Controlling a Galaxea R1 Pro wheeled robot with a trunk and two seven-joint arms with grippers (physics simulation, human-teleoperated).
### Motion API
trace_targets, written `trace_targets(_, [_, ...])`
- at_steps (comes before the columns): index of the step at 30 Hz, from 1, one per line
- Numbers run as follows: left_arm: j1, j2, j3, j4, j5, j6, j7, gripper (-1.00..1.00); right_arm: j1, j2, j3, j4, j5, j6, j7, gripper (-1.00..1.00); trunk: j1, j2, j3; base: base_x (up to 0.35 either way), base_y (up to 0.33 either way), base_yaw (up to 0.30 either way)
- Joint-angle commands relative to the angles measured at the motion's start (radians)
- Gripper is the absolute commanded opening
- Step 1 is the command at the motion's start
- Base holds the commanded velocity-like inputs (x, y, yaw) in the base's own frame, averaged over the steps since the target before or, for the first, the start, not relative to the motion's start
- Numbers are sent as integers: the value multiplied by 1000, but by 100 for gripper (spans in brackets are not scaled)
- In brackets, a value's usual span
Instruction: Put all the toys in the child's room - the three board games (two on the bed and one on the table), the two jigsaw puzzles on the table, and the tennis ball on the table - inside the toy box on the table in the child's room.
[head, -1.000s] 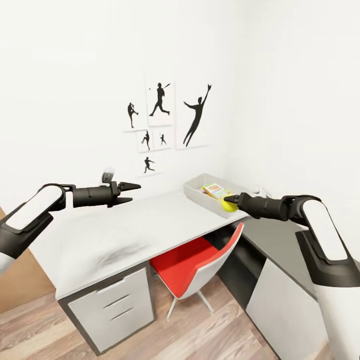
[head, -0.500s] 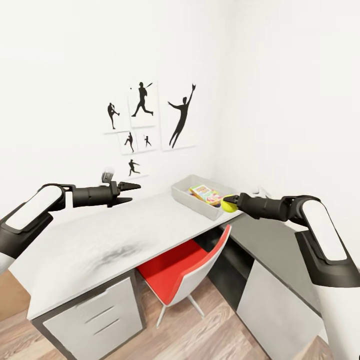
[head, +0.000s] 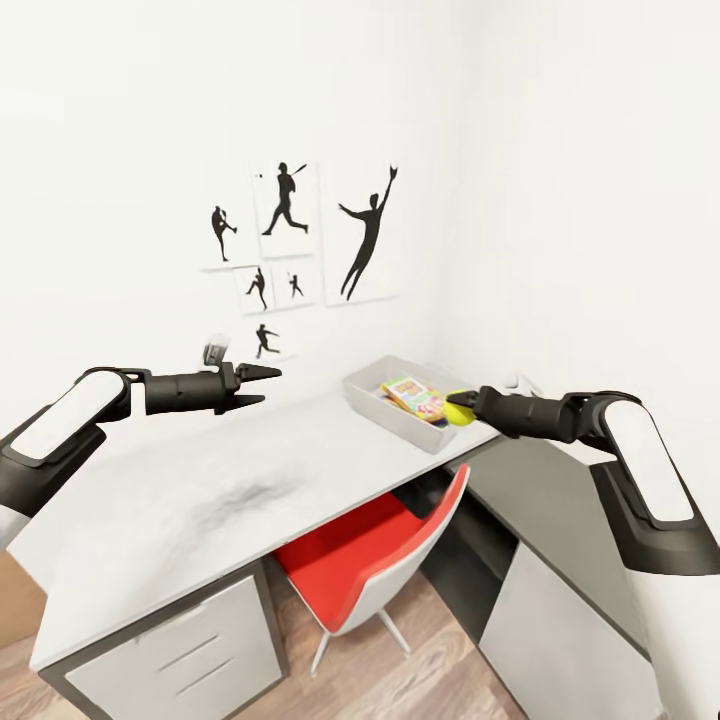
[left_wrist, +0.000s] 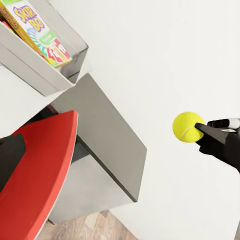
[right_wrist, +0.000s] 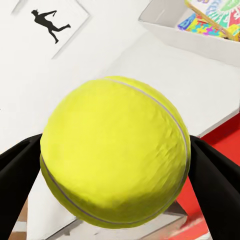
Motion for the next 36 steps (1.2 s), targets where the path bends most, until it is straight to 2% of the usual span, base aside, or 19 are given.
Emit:
trace_targets(1, [-2, 1, -3, 0, 0, 0, -3, 100, -1, -1, 1, -1, -9, 1, -11, -100, 1, -2, -2, 307, -9, 90])
trace_targets(7, [-2, 1, -4, -1, 1, 0, -3, 100, -1, -1, 2, -1, -9, 1, -11, -100, 1, -2, -2, 224, -2, 19])
trace_targets(18, [-2, 2, -7, -11, 2, 3, -5, 100, -1, -2, 1, -1, -9, 1, -11, -100, 1, -2, 4, 39, -88, 13])
trace_targets(25, [3, 2, -19, -149, 11, 38, -9, 100, -1, -4, -1, -1, -8, 1, -11, -100, 1, -2, 7, 4, -6, 5])
trace_targets(27, [4, -7, -18, -163, 12, 58, -8, 100, -1, -4, -1, -1, -7, 1, -11, -100, 1, -2, 7, 0, 0, 0])
trace_targets(30, [4, -45, -19, -170, 14, 68, -6, 100, -1, -4, -1, 0, -6, 1, -11, -100, 1, -2, 7, 0, 0, 0])
trace_targets(36, [6, -62, -17, -170, 11, 64, -6, 100, 0, -4, -1, 1, -6, 1, -11, -100, 1, -2, 7, 0, 0, 0])
